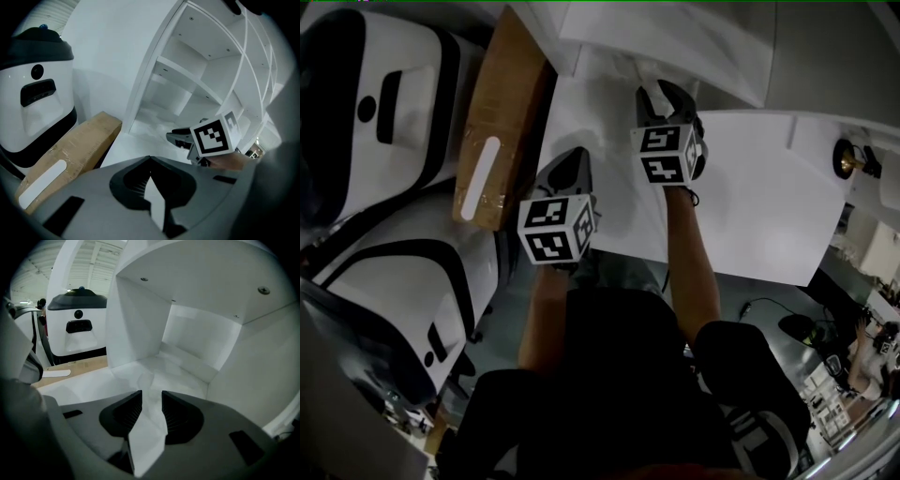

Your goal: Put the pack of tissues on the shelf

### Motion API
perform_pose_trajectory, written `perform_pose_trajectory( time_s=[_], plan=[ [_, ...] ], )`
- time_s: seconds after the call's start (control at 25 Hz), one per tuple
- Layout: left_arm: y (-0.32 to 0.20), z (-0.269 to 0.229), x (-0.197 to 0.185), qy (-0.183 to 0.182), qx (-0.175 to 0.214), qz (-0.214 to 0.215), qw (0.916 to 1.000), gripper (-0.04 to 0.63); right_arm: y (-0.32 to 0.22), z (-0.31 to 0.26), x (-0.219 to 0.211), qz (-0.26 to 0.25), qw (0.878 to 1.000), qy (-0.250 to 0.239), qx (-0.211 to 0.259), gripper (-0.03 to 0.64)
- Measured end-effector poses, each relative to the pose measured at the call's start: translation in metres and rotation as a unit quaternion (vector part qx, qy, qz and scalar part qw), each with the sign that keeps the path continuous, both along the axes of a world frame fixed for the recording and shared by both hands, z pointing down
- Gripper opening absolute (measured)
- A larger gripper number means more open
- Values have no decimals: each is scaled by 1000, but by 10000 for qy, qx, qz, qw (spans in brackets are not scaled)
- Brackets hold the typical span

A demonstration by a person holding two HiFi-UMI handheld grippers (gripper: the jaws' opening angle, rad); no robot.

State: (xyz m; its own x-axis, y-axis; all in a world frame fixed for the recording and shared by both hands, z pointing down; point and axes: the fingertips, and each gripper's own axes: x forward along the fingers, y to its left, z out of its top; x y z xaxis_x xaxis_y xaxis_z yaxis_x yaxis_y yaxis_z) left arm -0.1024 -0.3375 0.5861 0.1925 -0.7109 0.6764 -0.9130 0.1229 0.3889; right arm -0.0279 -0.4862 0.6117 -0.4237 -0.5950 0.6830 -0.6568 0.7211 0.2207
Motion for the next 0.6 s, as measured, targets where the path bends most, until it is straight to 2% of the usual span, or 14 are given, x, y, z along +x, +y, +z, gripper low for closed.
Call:
perform_pose_trajectory(
  time_s=[0.16,0.24,0.32,0.44,0.6],
  plan=[
    [1,0,-5,-8,-5,-46,10000,11,-5,11,2,131,9998,145,-59,127],
    [4,0,-8,-27,-17,-71,10000,11,-6,13,4,234,9995,202,-46,73],
    [5,-1,-9,-31,6,-84,10000,11,-7,10,7,324,9993,178,3,47],
    [5,-5,-9,0,83,-94,9999,11,-7,-2,10,421,9991,-17,108,31],
    [-2,-17,-2,9,272,-39,9996,11,1,-28,12,583,9969,-521,50,29]
  ],
)
